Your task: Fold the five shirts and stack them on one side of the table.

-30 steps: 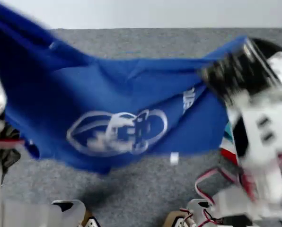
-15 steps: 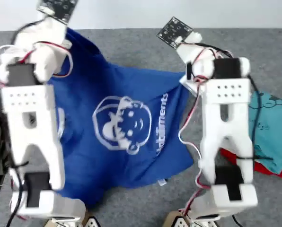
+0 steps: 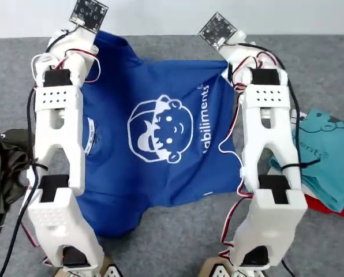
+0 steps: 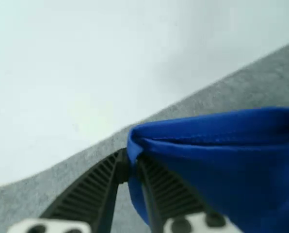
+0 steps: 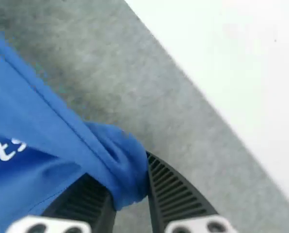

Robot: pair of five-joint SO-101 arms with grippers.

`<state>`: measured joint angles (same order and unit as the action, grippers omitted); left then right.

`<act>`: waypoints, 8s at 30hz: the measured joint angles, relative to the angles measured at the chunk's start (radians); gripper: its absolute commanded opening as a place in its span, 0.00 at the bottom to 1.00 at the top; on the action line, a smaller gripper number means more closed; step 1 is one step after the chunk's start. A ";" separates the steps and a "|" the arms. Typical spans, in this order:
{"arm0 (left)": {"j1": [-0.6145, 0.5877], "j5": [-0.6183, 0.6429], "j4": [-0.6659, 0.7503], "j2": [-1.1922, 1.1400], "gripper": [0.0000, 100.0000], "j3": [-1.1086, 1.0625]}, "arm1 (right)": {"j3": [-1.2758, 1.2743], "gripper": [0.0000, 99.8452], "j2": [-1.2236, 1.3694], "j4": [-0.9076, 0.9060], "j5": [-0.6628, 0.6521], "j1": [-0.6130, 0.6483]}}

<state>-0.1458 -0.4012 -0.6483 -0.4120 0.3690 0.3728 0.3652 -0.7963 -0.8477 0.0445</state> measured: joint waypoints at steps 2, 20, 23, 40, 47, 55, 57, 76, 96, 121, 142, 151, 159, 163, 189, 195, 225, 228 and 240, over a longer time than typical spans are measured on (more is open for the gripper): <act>-0.009 0.000 0.046 -0.020 0.00 0.000 | 0.000 0.01 0.021 0.060 -0.028 -0.002; -0.058 -0.023 -0.141 -0.035 0.00 0.224 | 0.000 0.01 0.127 0.226 -0.173 0.003; -0.043 -0.129 -0.307 -0.035 0.00 0.285 | 0.000 0.01 0.127 0.227 -0.173 0.003; -0.012 -0.448 -0.910 -0.035 0.00 0.566 | 0.000 0.01 0.098 0.063 -0.229 0.005; -0.020 -0.517 -1.080 -0.031 0.01 0.603 | 0.000 0.01 -0.021 -0.295 -0.236 0.014; -0.018 -0.652 -1.080 0.198 0.01 0.172 | 0.000 0.01 -0.055 -0.589 -0.235 0.014; -0.018 -0.684 -1.080 0.287 0.01 0.023 | 0.000 0.01 -0.055 -0.654 -0.235 0.014; -0.018 -0.799 -1.077 0.865 0.01 -0.919 | -0.098 0.01 -0.084 -0.957 -0.233 0.021; -0.026 -0.629 -1.077 0.953 0.14 -1.077 | -0.216 0.28 -0.230 -0.957 -0.172 0.043; -0.026 -0.126 -0.528 0.908 0.08 -1.016 | 0.055 0.06 0.040 -0.577 0.114 0.040; -0.137 -0.017 -0.632 0.043 0.04 -0.488 | 0.060 0.08 0.384 -0.348 0.241 -0.011; -0.216 -0.081 -0.715 0.115 0.03 -0.463 | 0.195 0.08 0.391 -0.470 0.239 -0.068; -0.109 -0.089 -0.818 0.388 0.03 -0.463 | 0.462 0.08 0.391 -0.686 0.239 -0.020; -0.041 -0.091 -0.896 0.468 0.03 -0.470 | 0.595 0.08 0.391 -0.845 0.239 0.021; 0.071 -0.150 -0.927 0.542 0.03 -1.057 | -0.207 0.07 0.172 -0.937 0.239 0.064; 0.021 -0.296 -0.928 0.548 0.03 -1.123 | -0.207 0.07 0.247 -0.936 0.184 -0.043; -0.747 -0.385 -1.068 0.560 0.03 -0.539 | -0.204 0.29 -0.120 -0.957 0.176 0.451; -0.845 -0.385 -1.028 0.560 0.03 -0.539 | -0.204 0.29 -0.120 -0.957 0.180 0.589; -1.016 -0.385 -0.908 0.560 0.03 -0.637 | -0.278 0.29 -0.121 -0.919 0.250 1.040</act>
<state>-1.1615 -0.7864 -1.5566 0.1481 -0.2677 0.0951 0.2440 -1.7154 -0.5976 1.0848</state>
